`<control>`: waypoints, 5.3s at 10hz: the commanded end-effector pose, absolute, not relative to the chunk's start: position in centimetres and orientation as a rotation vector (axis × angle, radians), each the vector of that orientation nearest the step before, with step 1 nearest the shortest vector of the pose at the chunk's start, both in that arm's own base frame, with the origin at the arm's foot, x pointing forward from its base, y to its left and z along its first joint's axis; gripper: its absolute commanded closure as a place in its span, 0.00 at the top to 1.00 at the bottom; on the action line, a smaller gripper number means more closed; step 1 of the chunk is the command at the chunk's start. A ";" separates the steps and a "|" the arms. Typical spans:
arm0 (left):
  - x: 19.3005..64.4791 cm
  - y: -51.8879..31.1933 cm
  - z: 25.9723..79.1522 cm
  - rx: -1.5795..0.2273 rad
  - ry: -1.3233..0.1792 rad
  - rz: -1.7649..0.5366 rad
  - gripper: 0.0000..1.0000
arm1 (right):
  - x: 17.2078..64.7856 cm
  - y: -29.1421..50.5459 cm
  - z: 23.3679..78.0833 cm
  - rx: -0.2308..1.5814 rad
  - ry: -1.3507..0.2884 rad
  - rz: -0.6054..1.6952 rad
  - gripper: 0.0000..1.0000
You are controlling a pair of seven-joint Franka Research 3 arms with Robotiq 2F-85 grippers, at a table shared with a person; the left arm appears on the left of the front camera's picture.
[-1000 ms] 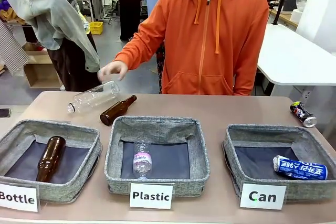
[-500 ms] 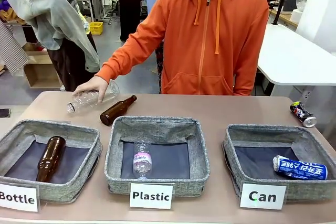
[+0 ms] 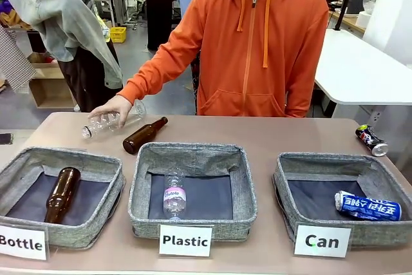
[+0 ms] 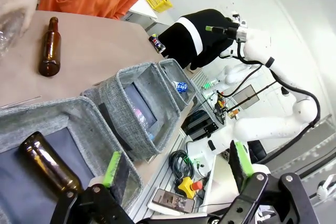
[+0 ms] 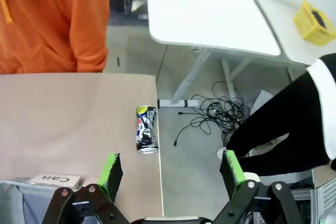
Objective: Sort the can waste into the basket.
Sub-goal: Pick up the can waste from the table and place it in the right Fabric basket.
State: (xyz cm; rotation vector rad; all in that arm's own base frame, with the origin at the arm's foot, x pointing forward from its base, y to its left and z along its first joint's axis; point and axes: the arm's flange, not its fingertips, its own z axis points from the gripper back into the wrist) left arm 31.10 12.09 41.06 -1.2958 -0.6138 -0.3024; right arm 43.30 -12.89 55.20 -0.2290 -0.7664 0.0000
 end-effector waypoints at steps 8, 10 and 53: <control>30.9 11.8 41.2 -1.298 -0.618 -0.297 1.00 | 53.2 -15.9 47.0 -0.219 -0.616 0.031 1.00; 30.9 11.8 41.2 -1.298 -0.618 -0.297 1.00 | 54.4 -15.8 44.5 -0.149 -0.583 0.031 1.00; 30.9 11.8 41.2 -1.298 -0.618 -0.297 1.00 | 39.1 -11.5 56.2 0.040 -0.450 0.437 0.00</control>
